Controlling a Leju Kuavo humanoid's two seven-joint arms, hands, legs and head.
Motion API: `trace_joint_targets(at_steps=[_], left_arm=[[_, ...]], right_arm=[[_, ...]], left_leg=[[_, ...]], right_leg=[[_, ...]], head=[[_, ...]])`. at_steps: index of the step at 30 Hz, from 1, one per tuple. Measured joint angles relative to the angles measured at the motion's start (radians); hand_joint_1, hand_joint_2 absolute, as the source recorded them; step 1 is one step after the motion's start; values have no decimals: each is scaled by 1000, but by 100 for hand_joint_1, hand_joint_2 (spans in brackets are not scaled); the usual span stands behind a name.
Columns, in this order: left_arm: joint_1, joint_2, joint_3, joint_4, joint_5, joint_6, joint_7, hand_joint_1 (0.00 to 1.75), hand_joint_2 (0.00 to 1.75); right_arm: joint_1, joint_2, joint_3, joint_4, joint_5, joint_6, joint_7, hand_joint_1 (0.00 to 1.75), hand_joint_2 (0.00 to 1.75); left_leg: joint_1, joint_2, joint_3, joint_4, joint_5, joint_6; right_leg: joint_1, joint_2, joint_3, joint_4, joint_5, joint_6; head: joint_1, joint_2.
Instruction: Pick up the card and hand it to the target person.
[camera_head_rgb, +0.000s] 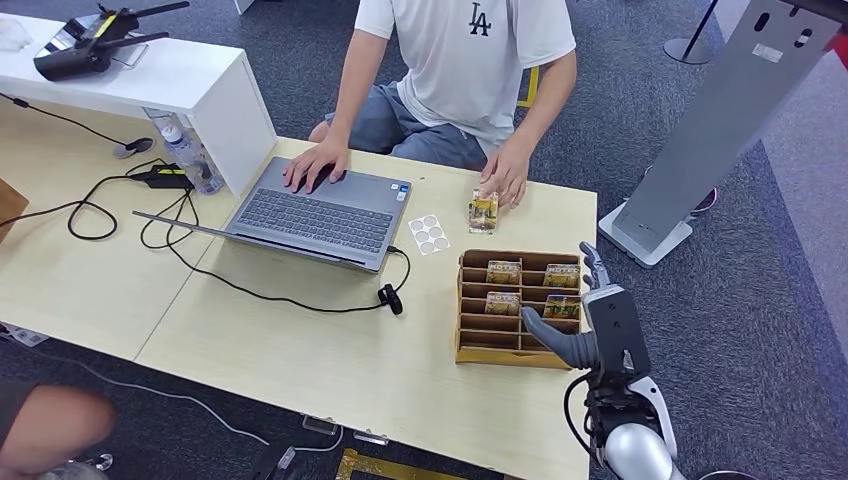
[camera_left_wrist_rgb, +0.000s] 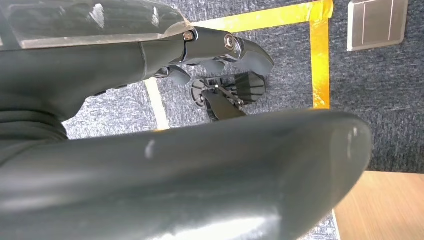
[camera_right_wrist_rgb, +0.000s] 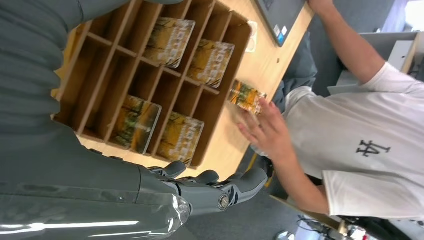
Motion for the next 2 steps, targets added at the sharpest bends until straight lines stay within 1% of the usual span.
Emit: trace_joint_targets(at_steps=[2], left_arm=[[0,0,0,0,2,2,1,0,0]], right_arm=[[11,-6,-10,-1,1,0,7,0,175]], left_leg=[[0,0,0,0,0,0]], right_leg=[[0,0,0,0,0,0]], head=[[0,0]])
